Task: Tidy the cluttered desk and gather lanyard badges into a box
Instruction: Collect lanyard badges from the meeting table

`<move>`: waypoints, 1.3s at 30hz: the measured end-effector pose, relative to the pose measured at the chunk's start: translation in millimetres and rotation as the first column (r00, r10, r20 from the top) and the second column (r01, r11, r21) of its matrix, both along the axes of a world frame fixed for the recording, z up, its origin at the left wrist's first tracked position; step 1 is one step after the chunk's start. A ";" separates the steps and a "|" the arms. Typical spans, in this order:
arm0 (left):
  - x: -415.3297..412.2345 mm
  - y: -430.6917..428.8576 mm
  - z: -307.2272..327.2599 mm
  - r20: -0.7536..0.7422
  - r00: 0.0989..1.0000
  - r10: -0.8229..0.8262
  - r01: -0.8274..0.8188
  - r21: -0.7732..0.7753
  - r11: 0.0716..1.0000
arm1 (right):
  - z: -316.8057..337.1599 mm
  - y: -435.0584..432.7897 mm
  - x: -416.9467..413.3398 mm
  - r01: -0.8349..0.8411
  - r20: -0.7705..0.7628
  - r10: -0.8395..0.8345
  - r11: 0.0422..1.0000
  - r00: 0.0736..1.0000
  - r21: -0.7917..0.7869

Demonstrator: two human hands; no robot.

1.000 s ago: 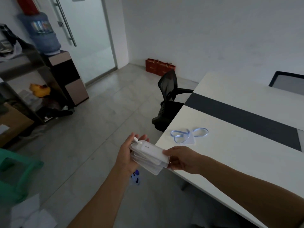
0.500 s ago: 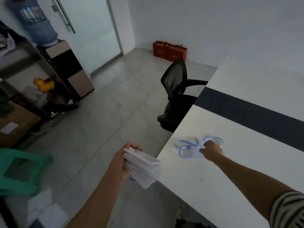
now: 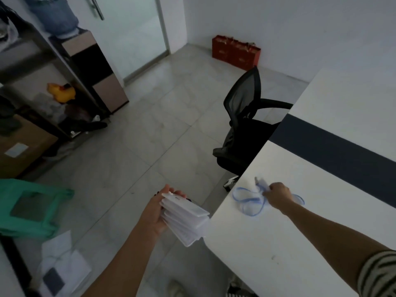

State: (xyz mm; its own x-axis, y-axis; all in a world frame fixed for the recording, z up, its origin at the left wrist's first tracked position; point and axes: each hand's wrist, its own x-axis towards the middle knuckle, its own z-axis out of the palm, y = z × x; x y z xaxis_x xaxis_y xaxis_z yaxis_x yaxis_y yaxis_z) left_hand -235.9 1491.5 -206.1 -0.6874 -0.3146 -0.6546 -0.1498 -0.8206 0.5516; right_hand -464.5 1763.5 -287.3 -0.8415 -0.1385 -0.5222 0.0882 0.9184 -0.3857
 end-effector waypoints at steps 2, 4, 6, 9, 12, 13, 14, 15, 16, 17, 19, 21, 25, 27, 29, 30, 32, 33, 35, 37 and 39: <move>3.6 -11.1 -1.0 0.003 1.000 -0.005 0.005 -0.011 1.000 | 17.1 -16.0 -6.7 -0.043 -0.024 0.044 0.999 0.999 0.004; 9.9 -26.8 -0.9 0.010 1.000 -0.007 0.007 -0.006 1.000 | 38.8 -40.6 -9.3 -0.132 -0.060 0.134 0.991 0.989 0.027; 20.4 -52.2 2.1 -0.002 1.000 -0.010 0.010 0.001 1.000 | 63.7 -78.2 -3.6 -0.215 -0.106 0.217 0.976 0.970 0.038; 38.7 -96.9 9.6 -0.006 1.000 -0.010 0.011 0.011 1.000 | 101.9 -144.7 9.7 -0.330 -0.150 0.335 0.942 0.930 0.061; 59.7 -141.9 21.5 -0.045 0.999 0.017 -0.016 0.007 1.000 | 137.2 -217.4 23.5 -0.411 -0.158 0.417 0.909 0.895 0.069; 70.8 -160.5 24.3 -0.050 0.998 0.040 -0.040 -0.009 0.999 | 149.5 -247.6 30.8 -0.465 -0.167 0.474 0.880 0.865 0.091; 78.3 -172.4 25.9 -0.058 0.997 0.056 -0.057 -0.011 0.998 | 160.5 -269.0 36.9 -0.514 -0.166 0.527 0.850 0.833 0.120; 90.3 -187.8 27.0 -0.062 0.995 0.079 -0.080 -0.015 0.997 | 171.2 -296.7 46.5 -0.564 -0.168 0.582 0.813 0.795 0.147; 99.9 -199.8 28.6 -0.065 0.993 0.100 -0.101 -0.008 0.995 | 180.8 -321.0 54.1 -0.599 -0.158 0.622 0.782 0.767 0.169; 107.0 -208.6 31.2 -0.065 0.992 0.109 -0.110 -0.007 0.994 | 188.9 -340.9 60.5 -0.626 -0.148 0.649 0.760 0.747 0.173; 119.7 -227.0 35.8 -0.085 0.987 0.136 -0.138 -0.017 0.990 | 203.4 -381.9 72.8 -0.661 -0.118 0.673 0.739 0.730 0.132; 130.0 -247.9 39.7 -0.104 0.979 0.173 -0.178 -0.040 0.983 | 215.4 -424.8 86.2 -0.703 -0.133 0.708 0.705 0.693 0.091; 136.6 -286.5 40.9 -0.095 0.978 0.188 -0.196 -0.084 0.977 | 227.9 -501.3 107.6 -0.797 -0.174 0.827 0.561 0.534 0.224; 135.6 -308.1 37.4 -0.082 0.976 0.200 -0.207 -0.091 0.974 | 226.1 -540.5 111.0 -0.839 -0.158 0.868 0.495 0.470 0.225; 132.4 -330.2 36.0 -0.071 0.979 0.194 -0.201 -0.119 0.972 | 224.2 -576.1 110.4 -0.862 -0.143 0.886 0.463 0.441 0.205; 128.8 -346.3 34.6 -0.063 0.978 0.200 -0.207 -0.137 0.969 | 223.3 -598.3 108.6 -0.875 -0.135 0.887 0.459 0.441 0.157; 120.1 -378.6 31.5 -0.070 0.971 0.230 -0.238 -0.131 0.962 | 221.3 -644.4 101.4 -0.870 -0.092 0.865 0.493 0.494 -0.035; 116.3 -392.7 30.9 -0.075 0.966 0.246 -0.254 -0.117 0.960 | 221.7 -664.3 97.9 -0.852 -0.059 0.853 0.508 0.518 -0.126; 107.8 -423.3 28.6 -0.072 0.958 0.277 -0.283 -0.104 0.953 | 225.1 -704.4 90.3 -0.801 0.011 0.832 0.538 0.555 -0.264; 95.8 -458.0 28.4 -0.072 0.947 0.312 -0.318 -0.089 0.944 | 228.1 -747.0 80.4 -0.745 0.084 0.822 0.548 0.563 -0.380; 85.0 -492.0 32.1 -0.096 0.932 0.351 -0.357 -0.066 0.932 | 229.7 -786.0 75.4 -0.702 0.149 0.835 0.530 0.530 -0.476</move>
State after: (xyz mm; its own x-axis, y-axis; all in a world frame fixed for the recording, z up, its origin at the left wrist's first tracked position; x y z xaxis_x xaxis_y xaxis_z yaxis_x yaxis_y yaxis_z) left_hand -150.9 999.4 -174.0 -0.5714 -0.5967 -0.5635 0.1904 -0.7643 0.6162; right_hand -389.2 977.5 -57.6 -0.1003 -0.8532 -0.5119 -0.4142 0.5036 -0.7582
